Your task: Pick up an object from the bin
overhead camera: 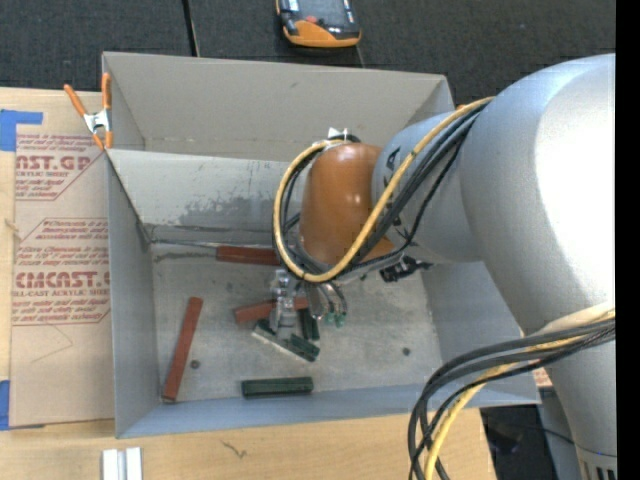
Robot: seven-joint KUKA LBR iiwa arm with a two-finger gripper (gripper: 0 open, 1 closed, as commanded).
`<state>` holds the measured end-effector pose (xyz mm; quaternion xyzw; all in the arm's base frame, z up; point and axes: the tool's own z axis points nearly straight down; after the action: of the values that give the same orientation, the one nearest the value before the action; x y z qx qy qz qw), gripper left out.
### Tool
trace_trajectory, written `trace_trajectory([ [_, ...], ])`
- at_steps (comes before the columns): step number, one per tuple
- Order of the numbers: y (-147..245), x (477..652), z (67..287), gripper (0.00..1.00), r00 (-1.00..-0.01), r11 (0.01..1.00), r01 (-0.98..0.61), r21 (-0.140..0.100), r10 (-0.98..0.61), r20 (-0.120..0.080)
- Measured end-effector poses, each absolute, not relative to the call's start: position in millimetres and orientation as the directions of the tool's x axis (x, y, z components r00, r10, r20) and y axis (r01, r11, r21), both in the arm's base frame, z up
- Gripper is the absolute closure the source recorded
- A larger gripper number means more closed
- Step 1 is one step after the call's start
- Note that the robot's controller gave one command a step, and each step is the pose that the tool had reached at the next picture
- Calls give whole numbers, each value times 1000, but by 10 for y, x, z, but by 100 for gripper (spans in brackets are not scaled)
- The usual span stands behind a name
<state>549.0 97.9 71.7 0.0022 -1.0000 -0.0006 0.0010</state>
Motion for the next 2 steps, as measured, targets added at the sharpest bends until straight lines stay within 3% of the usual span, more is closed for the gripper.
trace_trajectory([
  [2,975,5475,877,100,-1000,1000,-4,0,-4,3],
])
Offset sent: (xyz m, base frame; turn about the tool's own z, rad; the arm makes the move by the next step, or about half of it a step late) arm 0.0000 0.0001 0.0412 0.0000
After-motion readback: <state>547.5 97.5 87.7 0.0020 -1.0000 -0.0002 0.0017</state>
